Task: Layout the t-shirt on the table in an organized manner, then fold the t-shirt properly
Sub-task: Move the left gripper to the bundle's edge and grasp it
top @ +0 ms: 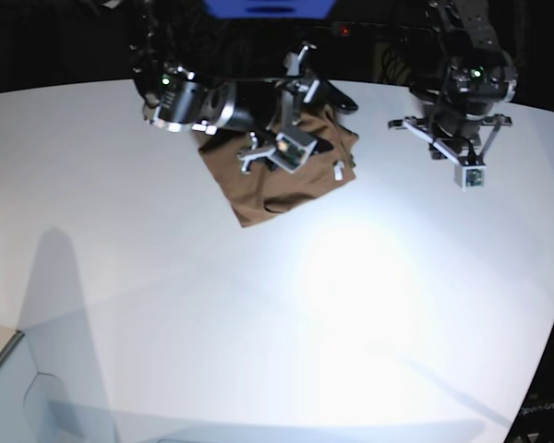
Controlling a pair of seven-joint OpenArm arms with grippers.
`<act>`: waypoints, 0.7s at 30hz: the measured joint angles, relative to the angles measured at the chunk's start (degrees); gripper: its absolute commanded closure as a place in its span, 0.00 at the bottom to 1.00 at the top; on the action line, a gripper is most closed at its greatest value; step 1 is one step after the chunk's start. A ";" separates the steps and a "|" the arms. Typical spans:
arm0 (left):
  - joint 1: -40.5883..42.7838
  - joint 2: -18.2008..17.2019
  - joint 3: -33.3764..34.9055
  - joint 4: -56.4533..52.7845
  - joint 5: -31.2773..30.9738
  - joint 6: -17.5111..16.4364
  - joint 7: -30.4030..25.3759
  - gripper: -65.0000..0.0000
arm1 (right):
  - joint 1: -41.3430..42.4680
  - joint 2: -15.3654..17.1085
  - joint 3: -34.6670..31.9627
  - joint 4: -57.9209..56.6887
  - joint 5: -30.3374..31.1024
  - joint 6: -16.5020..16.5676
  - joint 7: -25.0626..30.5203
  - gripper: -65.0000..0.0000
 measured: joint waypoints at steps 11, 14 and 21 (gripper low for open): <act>3.85 -1.33 -7.72 0.04 -33.70 -0.22 -0.79 0.56 | -0.28 -0.22 15.78 0.90 -0.02 0.00 -0.48 0.39; 5.88 -1.16 -10.78 -0.09 -43.47 0.35 0.57 0.56 | -0.35 -0.20 18.75 0.90 -0.02 0.00 -0.50 0.39; 5.90 -0.44 -6.32 -0.42 -50.86 0.59 -0.42 0.30 | -0.35 -0.22 23.89 0.90 0.02 0.00 -0.68 0.39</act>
